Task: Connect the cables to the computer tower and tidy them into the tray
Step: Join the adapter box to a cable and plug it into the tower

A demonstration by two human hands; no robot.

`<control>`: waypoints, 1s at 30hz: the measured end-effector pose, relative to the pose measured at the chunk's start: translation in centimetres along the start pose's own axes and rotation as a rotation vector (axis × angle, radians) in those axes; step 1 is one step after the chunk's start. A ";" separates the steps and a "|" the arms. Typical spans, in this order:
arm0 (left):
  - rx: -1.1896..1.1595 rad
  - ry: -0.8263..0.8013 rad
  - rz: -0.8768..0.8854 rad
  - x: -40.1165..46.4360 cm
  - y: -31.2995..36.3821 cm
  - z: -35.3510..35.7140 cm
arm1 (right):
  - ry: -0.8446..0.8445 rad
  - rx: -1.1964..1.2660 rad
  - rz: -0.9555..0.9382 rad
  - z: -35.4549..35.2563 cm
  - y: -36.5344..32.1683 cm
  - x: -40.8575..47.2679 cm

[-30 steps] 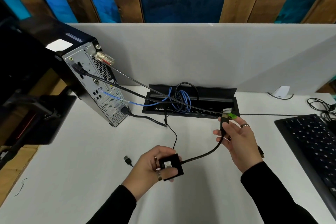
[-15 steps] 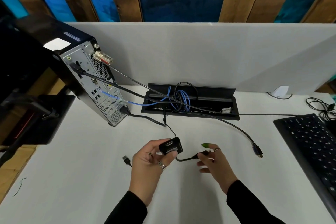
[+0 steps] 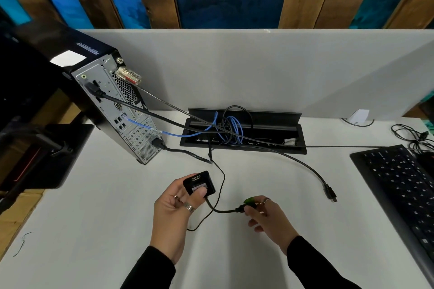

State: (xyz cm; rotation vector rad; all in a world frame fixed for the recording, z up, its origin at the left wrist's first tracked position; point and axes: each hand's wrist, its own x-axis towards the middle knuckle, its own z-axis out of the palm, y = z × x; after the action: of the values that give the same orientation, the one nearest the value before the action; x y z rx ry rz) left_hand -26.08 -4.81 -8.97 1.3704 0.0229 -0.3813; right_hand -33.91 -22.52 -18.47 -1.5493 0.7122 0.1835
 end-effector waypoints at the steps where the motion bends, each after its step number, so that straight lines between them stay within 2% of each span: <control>1: -0.022 0.006 -0.010 0.1 0.0 -0.1 | -0.014 -0.009 -0.003 0.1 0.0 -0.1; 6: -0.076 0.001 -0.009 0.4 0.3 -0.5 | -0.111 -0.095 -0.009 -0.3 0.1 -0.3; 8: -0.100 -0.024 -0.011 0.4 0.6 -0.6 | -0.048 -0.173 -0.037 -1.0 0.2 0.2; 13: -0.086 -0.050 -0.022 0.3 0.6 -0.3 | 0.523 -0.417 -0.253 -5.9 0.5 2.7; 15: -0.074 -0.057 -0.037 0.2 0.4 -0.2 | 0.720 -0.569 -0.189 -8.5 0.4 3.5; 16: -0.070 -0.063 -0.040 0.0 0.5 -0.1 | 0.747 -0.627 -0.123 -9.6 0.3 3.7; 19: -0.059 -0.065 -0.046 -0.2 0.4 0.0 | 0.637 -0.736 0.078 -11.9 0.5 4.1; 21: -0.052 -0.068 -0.047 -0.3 0.3 0.0 | 0.591 -0.834 0.123 -12.3 1.0 4.2; 23: -0.042 -0.069 -0.048 -0.4 0.2 -0.1 | 0.624 -0.824 0.065 -12.3 1.2 3.8; 26: -0.029 -0.060 -0.050 -0.4 0.2 -0.2 | 0.615 -0.682 -0.051 -11.5 1.0 2.7; 30: -0.025 -0.060 -0.052 -0.4 0.2 -0.4 | 0.407 -0.602 -0.171 -10.0 0.0 0.7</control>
State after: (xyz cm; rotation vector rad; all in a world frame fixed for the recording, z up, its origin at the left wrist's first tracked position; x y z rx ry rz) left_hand -26.30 -4.34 -8.75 1.3352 0.0136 -0.4641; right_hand -36.29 -32.17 -17.52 -2.2530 0.8840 -0.0593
